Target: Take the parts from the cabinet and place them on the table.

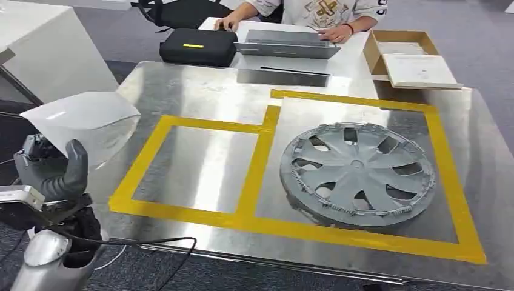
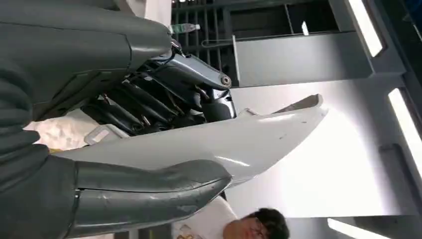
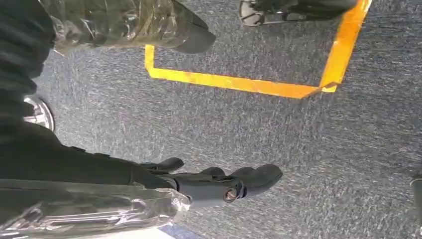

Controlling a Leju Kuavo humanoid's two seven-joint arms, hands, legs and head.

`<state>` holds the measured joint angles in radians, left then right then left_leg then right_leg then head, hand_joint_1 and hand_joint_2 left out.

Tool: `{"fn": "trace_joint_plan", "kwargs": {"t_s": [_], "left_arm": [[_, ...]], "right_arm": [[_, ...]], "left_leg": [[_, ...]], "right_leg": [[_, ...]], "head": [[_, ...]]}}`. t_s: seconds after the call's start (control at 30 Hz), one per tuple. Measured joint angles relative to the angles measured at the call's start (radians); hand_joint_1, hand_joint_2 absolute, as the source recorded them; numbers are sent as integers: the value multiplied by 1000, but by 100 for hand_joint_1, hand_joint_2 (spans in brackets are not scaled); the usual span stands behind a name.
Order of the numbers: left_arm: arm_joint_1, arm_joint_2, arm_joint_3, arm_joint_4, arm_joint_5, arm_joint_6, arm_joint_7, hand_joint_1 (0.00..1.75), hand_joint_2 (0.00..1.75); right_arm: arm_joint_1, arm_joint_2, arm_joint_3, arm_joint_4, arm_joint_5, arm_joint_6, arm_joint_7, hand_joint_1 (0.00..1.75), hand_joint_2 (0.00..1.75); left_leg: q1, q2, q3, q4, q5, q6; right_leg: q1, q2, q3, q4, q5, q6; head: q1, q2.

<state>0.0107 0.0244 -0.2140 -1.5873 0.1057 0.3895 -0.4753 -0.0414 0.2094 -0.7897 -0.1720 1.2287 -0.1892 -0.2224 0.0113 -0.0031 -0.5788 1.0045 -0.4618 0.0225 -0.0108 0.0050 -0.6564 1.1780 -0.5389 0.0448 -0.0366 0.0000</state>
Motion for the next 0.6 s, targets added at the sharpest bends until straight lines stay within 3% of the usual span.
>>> {"fn": "trace_joint_plan", "kwargs": {"t_s": [0.03, 0.07, 0.1, 0.2, 0.23, 0.27, 0.3, 0.37, 0.4, 0.43, 0.47, 0.53, 0.57, 0.6], "left_arm": [[0, 0, 10, 3, 0, -1, 1, 175, 175], [0, 0, 18, 5, 0, -2, 1, 175, 175], [-1, 0, 24, 6, 0, -2, 1, 175, 175], [0, 0, 37, 11, 1, -6, 1, 175, 175], [0, 0, 39, 11, 1, -6, 1, 175, 175], [0, 0, 43, 13, 1, -6, 1, 175, 175], [-2, 2, 46, 14, 1, -6, 3, 175, 175], [1, 2, 58, 23, 8, -15, 10, 175, 175], [4, 3, 66, 29, 10, -19, 16, 175, 175], [7, 4, 71, 35, 14, -24, 18, 175, 175], [7, 4, 76, 40, 19, -26, 19, 175, 175], [7, 4, 95, 49, 27, -32, 22, 175, 175], [6, 4, 105, 54, 32, -36, 24, 175, 175], [5, 4, 112, 59, 37, -43, 26, 175, 175]], "right_arm": [[-1, 0, 0, 0, 0, 0, 0, 0, 175], [-2, 0, 0, 0, 0, 0, -1, 0, 175], [-3, 0, 0, 0, 0, 0, -2, 0, 175], [0, -1, 0, 0, 0, 0, -3, 0, 175], [0, 0, 0, 0, 0, 0, -3, 0, 175], [-1, 0, 0, 0, 0, 0, -4, 0, 175], [-2, 0, 0, 0, 0, 0, -5, 0, 175], [-1, 0, 0, 0, 0, 0, -6, 0, 175], [-1, -1, 0, 0, 0, 0, -6, 0, 175], [0, -1, 0, 0, 0, 0, -6, 0, 175], [0, -1, 0, 0, 0, 0, -6, 0, 175], [0, 0, 0, 0, 0, 0, -8, 0, 175], [0, 0, 0, 0, 0, 0, -9, 0, 175], [-1, -1, 0, 0, 0, 0, -9, 0, 175]], "left_leg": [[0, 0, 3, 0, -2, -3], [-1, 0, 2, 1, -3, -7], [-7, -1, -3, 6, -5, -14], [-3, -1, -2, 0, 1, -31], [-1, -1, -4, 4, -6, -38], [-1, 0, -9, 25, -24, -43], [0, 0, -31, 76, -58, -46], [1, 0, -109, 240, -133, -53], [1, 0, -138, 298, -148, -54], [2, 0, -142, 304, -135, -54], [1, 0, -128, 271, -103, -52], [1, 0, -53, 113, -10, -45], [0, 0, -15, 30, 18, -39], [-4, 0, -3, 10, 6, -37]], "right_leg": [[0, 0, 50, -99, 44, -4], [1, -1, 79, -161, 46, -9], [3, 1, 96, -177, 41, -13], [8, 1, 89, -172, 44, -28], [-1, 0, 96, -184, 52, -39], [0, 0, 99, -186, 53, -44], [0, -1, 99, -186, 53, -49], [0, -2, 99, -186, 51, -51], [1, -2, 99, -185, 51, -52], [1, -1, 100, -185, 50, -52], [1, -1, 101, -185, 50, -52], [1, 2, 107, -184, 47, -48], [1, 2, 109, -184, 44, -44], [10, 4, 105, -178, 40, -38]], "head": [[0, 0], [0, 0], [-1, 0], [-2, 0], [0, 0], [-4, 0], [-9, 0], [-7, 0], [-8, 0], [-7, 0], [-7, 0], [-8, 0], [-8, 0], [-7, 0]]}}
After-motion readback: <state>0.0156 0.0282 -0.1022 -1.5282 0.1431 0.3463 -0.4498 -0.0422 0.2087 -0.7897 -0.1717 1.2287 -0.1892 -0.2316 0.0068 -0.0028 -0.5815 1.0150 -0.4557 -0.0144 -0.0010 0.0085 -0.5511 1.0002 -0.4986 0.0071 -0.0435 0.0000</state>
